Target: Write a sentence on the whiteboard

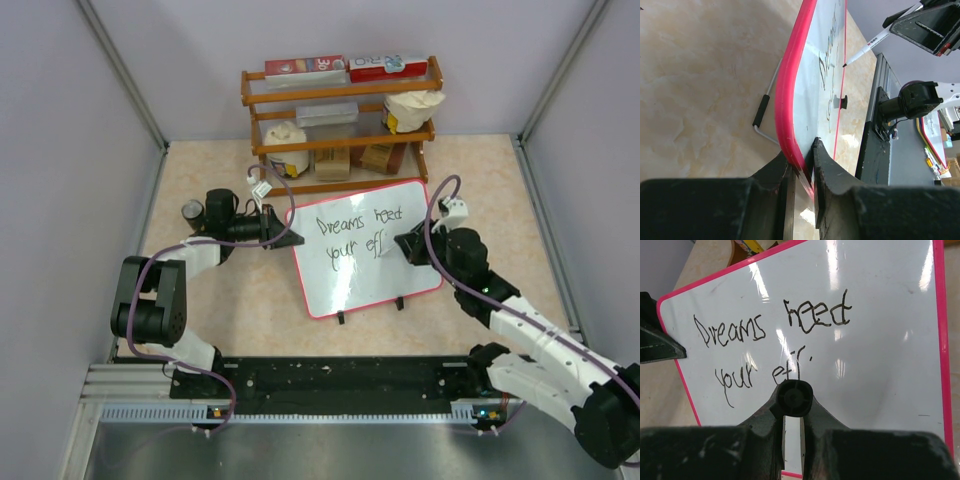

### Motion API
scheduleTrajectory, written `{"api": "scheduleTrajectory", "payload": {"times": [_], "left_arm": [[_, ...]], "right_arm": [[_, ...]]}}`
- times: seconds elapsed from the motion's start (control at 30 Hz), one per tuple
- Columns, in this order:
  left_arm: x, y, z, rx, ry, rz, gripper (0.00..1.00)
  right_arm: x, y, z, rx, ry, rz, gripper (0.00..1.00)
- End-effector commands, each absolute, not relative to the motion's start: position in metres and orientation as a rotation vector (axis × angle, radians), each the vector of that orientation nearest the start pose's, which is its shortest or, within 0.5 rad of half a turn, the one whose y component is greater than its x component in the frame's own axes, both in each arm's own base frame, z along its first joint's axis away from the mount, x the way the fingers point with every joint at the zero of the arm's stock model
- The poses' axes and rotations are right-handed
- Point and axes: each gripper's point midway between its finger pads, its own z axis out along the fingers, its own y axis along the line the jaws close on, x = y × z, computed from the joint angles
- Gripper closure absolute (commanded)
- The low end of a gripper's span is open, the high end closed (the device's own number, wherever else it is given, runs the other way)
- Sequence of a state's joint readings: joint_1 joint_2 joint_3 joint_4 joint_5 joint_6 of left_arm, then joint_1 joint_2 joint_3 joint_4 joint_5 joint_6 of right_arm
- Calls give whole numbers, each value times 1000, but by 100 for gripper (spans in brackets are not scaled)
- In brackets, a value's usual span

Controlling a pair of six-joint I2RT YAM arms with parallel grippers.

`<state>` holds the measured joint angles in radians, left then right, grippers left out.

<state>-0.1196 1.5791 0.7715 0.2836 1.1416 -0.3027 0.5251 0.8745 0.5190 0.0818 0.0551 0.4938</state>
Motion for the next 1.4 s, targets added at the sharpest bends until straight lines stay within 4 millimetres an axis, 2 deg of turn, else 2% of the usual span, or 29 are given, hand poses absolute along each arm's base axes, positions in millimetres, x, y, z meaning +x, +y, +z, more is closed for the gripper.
{"api": "scheduleTrajectory", "payload": {"times": [0.0,0.3,0.53,0.73,1.0,1.37], "left_arm": [[318,-197,117,577,1997,-1286,100],[319,-197,116,577,1999,-1286,100],[319,-197,117,577,1998,-1286,100],[318,-197,117,579,1996,-1287,100],[319,-197,117,577,1998,-1284,100],[318,-198,117,580,1998,-1283,100]], "right_arm": [[299,180,219,35,1806,686,100],[313,177,222,78,1784,644,100],[314,174,226,90,1769,631,100],[318,171,219,94,1789,590,100],[319,155,209,124,1814,497,100],[315,150,222,129,1775,491,100]]}}
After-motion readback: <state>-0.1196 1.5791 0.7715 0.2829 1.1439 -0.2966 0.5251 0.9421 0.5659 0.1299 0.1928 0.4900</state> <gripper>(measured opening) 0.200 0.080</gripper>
